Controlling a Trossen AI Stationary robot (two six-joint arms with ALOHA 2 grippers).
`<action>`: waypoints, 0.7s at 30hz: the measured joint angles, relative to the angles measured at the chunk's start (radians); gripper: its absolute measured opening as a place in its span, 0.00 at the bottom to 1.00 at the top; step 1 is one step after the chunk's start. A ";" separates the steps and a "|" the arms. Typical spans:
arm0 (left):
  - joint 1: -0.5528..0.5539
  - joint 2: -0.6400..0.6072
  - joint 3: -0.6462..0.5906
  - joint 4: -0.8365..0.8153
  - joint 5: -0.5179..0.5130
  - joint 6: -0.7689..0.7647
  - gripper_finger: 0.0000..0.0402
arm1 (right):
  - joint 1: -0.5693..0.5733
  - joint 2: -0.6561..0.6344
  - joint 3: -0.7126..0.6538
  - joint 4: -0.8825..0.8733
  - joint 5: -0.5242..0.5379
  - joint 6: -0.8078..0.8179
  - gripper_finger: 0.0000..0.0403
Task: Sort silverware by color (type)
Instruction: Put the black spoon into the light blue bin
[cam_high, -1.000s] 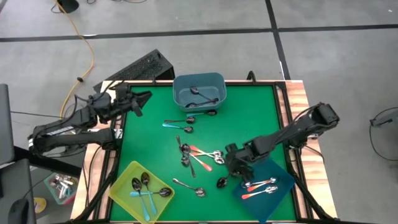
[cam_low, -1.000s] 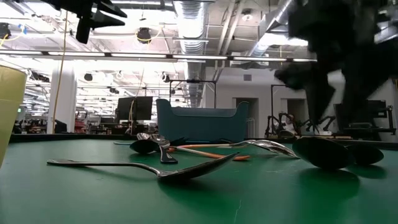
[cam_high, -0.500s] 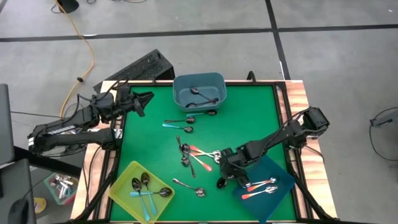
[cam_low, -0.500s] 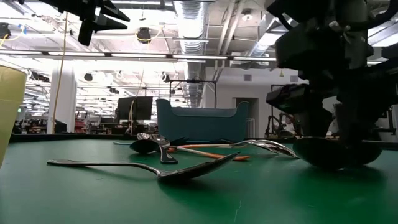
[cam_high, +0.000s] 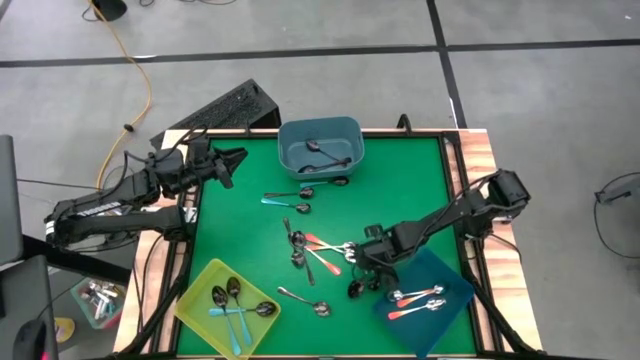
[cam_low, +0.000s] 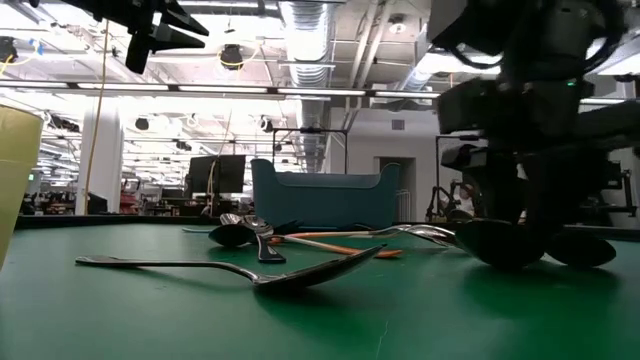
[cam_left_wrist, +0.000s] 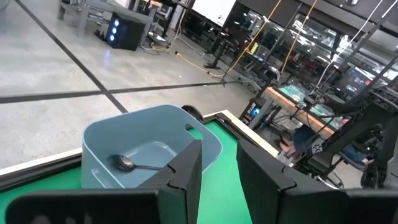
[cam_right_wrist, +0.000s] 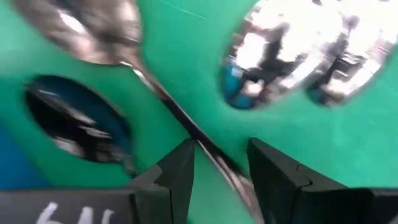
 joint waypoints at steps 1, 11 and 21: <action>0.000 0.000 0.000 0.001 0.000 0.000 0.21 | -0.005 -0.003 0.000 0.002 -0.002 0.000 0.41; 0.000 0.000 0.000 0.001 0.001 0.000 0.21 | 0.027 -0.003 -0.001 0.069 -0.044 -0.188 0.36; 0.000 0.000 0.000 0.002 0.001 -0.001 0.21 | 0.026 -0.003 -0.001 0.084 -0.057 -0.244 0.34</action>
